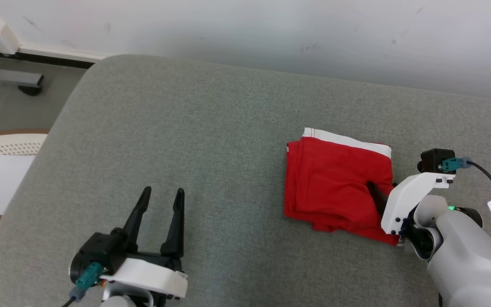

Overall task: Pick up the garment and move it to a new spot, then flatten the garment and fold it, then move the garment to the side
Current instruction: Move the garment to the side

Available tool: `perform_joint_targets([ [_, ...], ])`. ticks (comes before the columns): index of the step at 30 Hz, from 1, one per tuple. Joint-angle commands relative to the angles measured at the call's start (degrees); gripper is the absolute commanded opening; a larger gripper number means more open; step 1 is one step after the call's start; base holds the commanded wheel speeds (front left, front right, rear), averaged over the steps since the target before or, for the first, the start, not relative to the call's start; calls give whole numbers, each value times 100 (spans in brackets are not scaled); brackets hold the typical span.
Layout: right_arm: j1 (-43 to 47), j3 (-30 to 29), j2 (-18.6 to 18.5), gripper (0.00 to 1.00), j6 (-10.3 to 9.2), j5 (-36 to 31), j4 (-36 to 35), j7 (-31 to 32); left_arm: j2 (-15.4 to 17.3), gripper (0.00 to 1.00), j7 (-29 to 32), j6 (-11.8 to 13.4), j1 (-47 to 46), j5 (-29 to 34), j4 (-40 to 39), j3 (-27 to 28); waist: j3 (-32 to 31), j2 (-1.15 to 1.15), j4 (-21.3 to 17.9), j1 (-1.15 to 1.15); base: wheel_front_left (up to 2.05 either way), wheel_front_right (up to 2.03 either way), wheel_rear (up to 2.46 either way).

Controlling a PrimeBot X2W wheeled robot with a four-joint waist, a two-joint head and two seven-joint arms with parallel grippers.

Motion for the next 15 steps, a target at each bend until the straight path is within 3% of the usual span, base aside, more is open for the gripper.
perform_joint_targets([
  [1,234,108,172,84,9,131,98,182,23,100,-7,24,-35,-9,-5,3,-24,0,-21,0,0,0,0],
  [3,271,187,187,0,10,204,-10,109,22,100,-7,26,-10,16,3,-3,-76,0,-60,0,0,0,0],
  [15,143,456,-77,0,3,539,-193,-577,22,100,-7,-86,127,287,88,-71,-613,0,-602,0,0,0,0],
])
